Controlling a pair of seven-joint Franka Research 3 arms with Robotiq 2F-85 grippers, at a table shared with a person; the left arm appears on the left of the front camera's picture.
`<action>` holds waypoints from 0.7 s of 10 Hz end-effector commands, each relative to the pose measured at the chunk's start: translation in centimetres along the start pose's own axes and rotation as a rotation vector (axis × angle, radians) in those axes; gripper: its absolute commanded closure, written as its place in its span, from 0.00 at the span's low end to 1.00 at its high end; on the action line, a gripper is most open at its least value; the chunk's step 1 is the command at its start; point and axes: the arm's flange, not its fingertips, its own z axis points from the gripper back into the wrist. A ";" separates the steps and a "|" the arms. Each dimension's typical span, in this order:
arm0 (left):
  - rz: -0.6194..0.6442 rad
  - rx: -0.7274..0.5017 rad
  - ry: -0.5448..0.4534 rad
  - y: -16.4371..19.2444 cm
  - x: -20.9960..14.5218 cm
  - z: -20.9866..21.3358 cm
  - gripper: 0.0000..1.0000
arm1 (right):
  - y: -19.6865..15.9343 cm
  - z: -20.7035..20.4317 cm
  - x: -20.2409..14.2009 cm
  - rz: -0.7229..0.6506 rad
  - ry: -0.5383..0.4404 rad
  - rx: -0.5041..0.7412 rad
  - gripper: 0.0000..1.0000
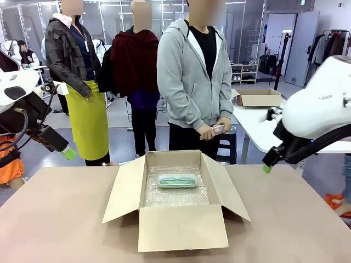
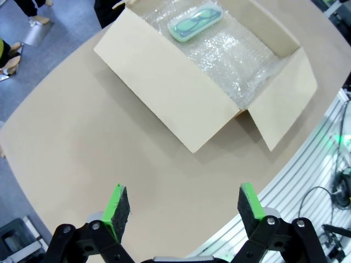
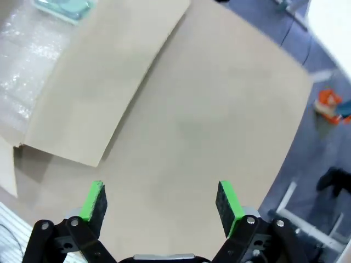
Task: Pack the glasses set securely to prepare it for shipping.
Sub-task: Put the Glasses case from the right side of the table into the Package Box.
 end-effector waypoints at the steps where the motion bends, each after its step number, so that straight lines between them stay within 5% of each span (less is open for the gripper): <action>1: -0.009 -0.012 -0.023 0.2 0.1 0.1 0.00 | 0.1 0.6 -2.1 -0.089 -0.054 0.026 0.00; 7: -0.009 -0.012 -0.023 0.2 0.1 0.1 0.00 | -1.2 0.2 -2.2 -0.076 -0.020 0.029 0.00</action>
